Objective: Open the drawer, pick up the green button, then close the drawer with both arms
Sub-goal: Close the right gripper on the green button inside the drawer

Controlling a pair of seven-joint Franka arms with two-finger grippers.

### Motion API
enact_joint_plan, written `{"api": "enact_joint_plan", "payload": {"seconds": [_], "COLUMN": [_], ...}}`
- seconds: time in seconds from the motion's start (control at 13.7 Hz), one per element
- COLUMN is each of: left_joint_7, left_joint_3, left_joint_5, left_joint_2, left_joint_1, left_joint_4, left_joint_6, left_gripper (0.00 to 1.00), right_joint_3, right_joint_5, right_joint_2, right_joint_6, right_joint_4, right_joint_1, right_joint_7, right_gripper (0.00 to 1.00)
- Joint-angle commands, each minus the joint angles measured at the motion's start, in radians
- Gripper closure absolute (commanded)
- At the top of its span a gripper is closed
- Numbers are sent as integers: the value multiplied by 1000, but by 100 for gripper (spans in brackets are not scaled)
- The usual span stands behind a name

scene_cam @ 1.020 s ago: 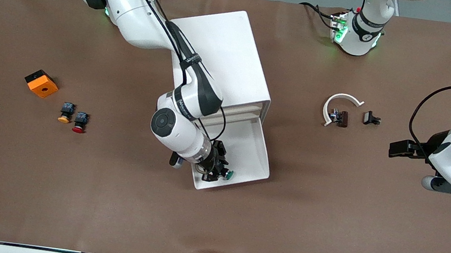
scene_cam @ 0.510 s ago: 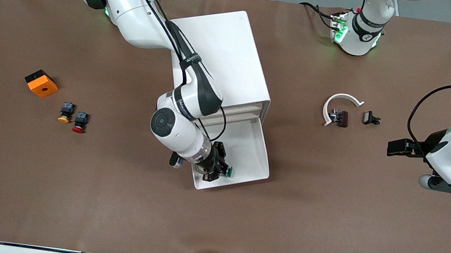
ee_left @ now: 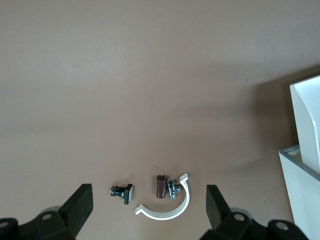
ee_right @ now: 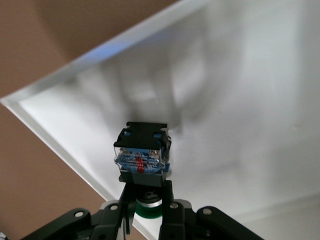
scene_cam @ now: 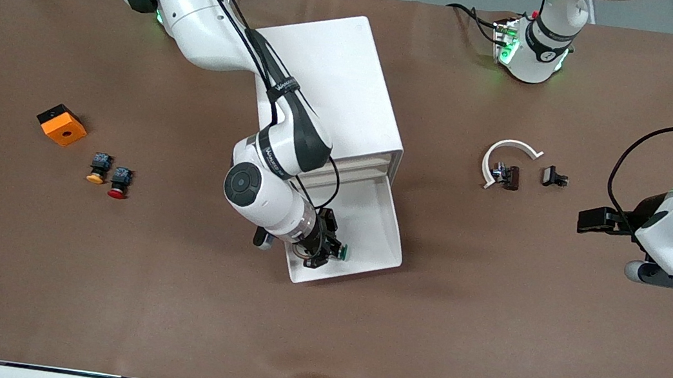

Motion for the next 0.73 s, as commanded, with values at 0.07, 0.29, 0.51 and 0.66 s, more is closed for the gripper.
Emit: {"api": "enact_joint_plan", "payload": {"seconds": [0.07,0.29,0.51,0.66], "left_joint_7": [-12,-13,-38,-39], "left_joint_3": [-6,-8,-8,-8], "left_joint_5": [13,13,13,13], "left_joint_2": [-19,-16,-13,-12], "left_joint_1": [-2,-8,-17,-19], "left_joint_4": [-13,-13,-13,-13], "left_joint_6": [-13,-13,-13,-12], "left_gripper": [0,0,0,0], "right_joint_3": [-2,0,-2,-3], "right_joint_5": [77,82,80,79], "right_joint_2": [-54,-77,-82,-82], "right_joint_6": [-60,-74,-77,-76], "right_joint_4": [8,10,10,10], "right_joint_1": [-7,-13,-13,-13], "right_joint_7": [31,49,43,37], "right_gripper": [100,100,100,70]}}
